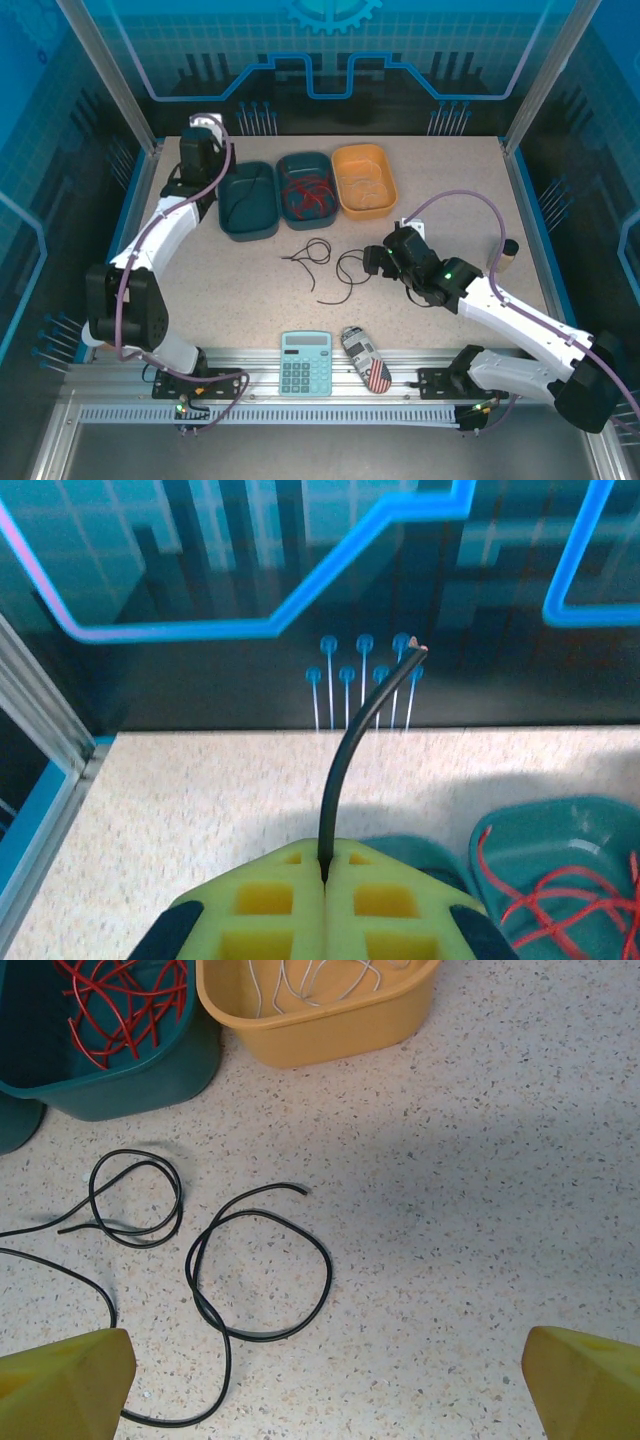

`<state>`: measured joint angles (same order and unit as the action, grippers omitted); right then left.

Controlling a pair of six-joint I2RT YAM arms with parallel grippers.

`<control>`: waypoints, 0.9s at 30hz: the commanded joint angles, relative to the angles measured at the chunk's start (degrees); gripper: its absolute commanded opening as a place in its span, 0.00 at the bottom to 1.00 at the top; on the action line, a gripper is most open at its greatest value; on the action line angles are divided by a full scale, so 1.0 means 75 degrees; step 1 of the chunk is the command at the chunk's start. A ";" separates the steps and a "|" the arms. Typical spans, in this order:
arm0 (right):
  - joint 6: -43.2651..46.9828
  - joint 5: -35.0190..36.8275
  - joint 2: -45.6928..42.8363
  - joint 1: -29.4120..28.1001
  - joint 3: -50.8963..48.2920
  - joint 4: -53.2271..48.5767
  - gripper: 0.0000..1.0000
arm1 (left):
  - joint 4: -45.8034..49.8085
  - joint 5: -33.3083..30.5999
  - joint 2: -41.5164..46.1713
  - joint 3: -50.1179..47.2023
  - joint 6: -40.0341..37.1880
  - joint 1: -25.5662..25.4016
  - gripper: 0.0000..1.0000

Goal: Untangle the cables

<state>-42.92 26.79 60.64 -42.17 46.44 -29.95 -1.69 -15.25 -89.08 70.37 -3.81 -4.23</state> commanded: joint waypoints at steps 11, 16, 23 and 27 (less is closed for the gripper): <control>-0.0148 0.0038 -0.0175 0.0093 -0.0126 0.0045 1.00 | 0.0312 -0.0722 0.0097 -0.0702 -0.0441 -0.0355 0.00; -0.0128 0.0015 -0.0187 0.0103 -0.0092 0.0027 1.00 | 0.0745 -0.0822 -0.0243 -0.0722 -0.0926 -0.0429 0.00; -0.0119 -0.0002 -0.0095 0.0104 -0.0027 -0.0013 1.00 | 0.1146 -0.0880 -0.0602 -0.0535 -0.1694 -0.0432 0.00; -0.0131 -0.0055 0.0015 0.0104 -0.0004 0.0070 1.00 | 0.1340 -0.0779 -0.0948 -0.0316 -0.2046 -0.0432 0.00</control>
<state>-43.09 26.55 60.36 -42.02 46.26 -29.95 5.93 -20.80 -94.56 65.73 -15.46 -7.35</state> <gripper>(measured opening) 0.997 0.041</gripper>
